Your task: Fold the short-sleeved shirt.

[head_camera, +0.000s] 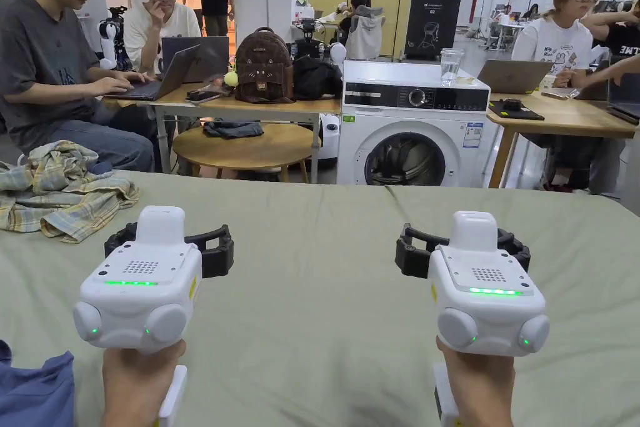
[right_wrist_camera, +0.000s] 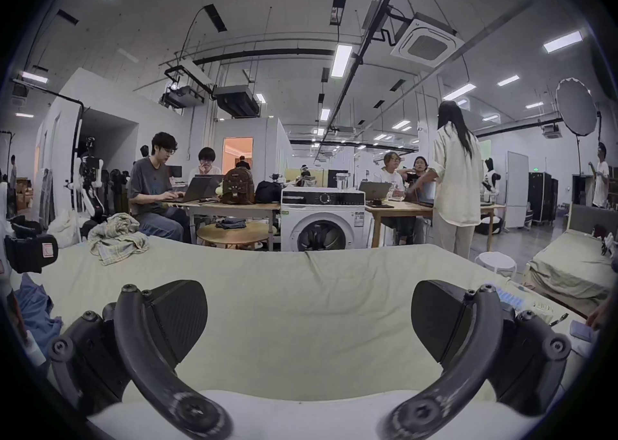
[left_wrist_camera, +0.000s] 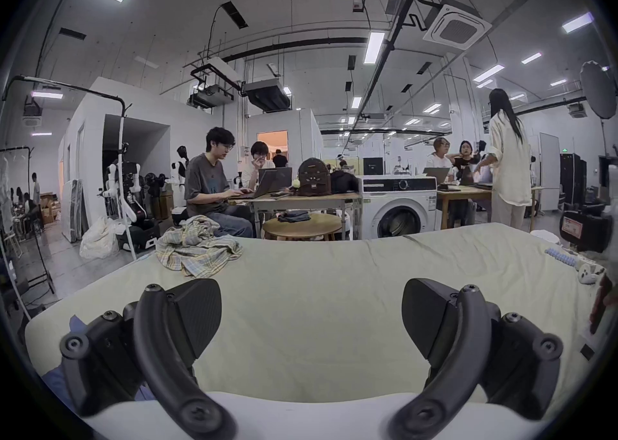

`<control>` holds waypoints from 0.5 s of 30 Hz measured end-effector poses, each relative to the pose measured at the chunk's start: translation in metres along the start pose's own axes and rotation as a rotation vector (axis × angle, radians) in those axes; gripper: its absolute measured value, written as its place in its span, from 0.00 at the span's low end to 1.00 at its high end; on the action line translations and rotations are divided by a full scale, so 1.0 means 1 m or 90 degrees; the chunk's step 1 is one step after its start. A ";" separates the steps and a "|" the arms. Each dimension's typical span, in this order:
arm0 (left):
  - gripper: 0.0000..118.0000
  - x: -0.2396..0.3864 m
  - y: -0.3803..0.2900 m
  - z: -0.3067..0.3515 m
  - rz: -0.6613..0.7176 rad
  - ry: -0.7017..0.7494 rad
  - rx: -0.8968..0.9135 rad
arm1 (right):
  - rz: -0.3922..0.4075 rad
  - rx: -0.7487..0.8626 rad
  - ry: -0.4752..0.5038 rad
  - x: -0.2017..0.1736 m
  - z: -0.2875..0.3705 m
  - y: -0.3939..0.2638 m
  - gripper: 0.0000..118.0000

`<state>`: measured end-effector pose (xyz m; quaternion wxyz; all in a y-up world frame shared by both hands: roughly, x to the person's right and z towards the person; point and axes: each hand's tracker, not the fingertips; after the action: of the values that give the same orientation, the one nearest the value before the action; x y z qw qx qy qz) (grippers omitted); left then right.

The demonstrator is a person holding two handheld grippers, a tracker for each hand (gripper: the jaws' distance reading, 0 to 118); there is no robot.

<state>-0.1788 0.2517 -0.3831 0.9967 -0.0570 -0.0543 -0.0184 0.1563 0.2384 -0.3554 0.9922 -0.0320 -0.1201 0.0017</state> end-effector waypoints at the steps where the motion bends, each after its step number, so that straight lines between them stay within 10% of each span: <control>1: 0.92 -0.001 0.000 0.001 0.000 -0.002 -0.001 | -0.002 0.000 -0.001 0.001 0.001 0.000 1.00; 15: 0.92 -0.004 0.003 0.007 0.007 -0.018 -0.003 | -0.002 -0.006 0.009 0.000 0.009 -0.001 1.00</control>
<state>-0.1834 0.2553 -0.3766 0.9958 -0.0598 -0.0680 -0.0120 0.1542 0.2383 -0.3466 0.9929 -0.0365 -0.1132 -0.0003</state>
